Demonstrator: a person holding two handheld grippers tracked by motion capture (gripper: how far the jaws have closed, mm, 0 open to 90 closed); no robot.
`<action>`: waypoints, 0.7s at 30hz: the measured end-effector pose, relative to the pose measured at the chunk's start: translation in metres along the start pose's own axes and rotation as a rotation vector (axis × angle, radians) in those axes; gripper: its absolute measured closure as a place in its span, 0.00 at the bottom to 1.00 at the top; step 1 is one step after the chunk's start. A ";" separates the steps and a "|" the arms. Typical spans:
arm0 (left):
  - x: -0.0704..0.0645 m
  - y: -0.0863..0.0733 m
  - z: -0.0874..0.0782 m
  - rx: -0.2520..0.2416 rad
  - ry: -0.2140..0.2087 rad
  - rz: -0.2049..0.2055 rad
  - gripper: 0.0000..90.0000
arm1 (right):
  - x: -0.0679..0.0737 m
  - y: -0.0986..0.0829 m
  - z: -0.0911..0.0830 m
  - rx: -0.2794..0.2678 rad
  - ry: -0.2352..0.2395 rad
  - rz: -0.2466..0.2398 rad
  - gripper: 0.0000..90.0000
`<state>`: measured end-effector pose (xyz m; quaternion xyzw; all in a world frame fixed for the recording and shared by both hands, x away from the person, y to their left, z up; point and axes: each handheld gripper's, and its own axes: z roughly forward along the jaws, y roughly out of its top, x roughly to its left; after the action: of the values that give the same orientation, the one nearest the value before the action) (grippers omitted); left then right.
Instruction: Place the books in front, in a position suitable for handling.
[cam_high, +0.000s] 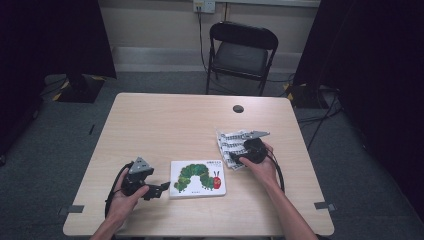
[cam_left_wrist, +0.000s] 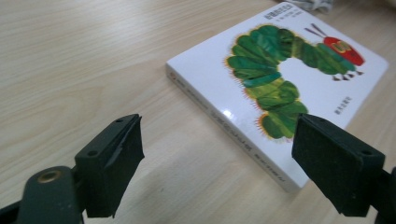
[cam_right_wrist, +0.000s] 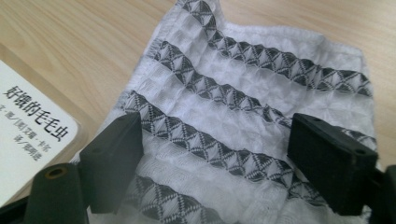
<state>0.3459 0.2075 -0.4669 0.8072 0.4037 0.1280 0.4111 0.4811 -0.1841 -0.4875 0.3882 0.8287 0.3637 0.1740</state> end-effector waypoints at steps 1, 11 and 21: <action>0.000 0.000 0.000 -0.001 0.002 0.002 0.18 | 0.000 0.000 0.000 0.000 0.000 0.000 0.21; 0.007 0.000 0.002 -0.009 0.069 -0.031 0.18 | 0.002 -0.007 0.004 0.027 -0.019 0.017 0.25; 0.010 0.001 -0.002 -0.021 0.076 -0.057 0.18 | 0.001 -0.012 -0.007 0.017 -0.020 0.024 0.63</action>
<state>0.3517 0.2155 -0.4660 0.7857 0.4404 0.1513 0.4072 0.4696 -0.1918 -0.4916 0.4030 0.8254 0.3546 0.1746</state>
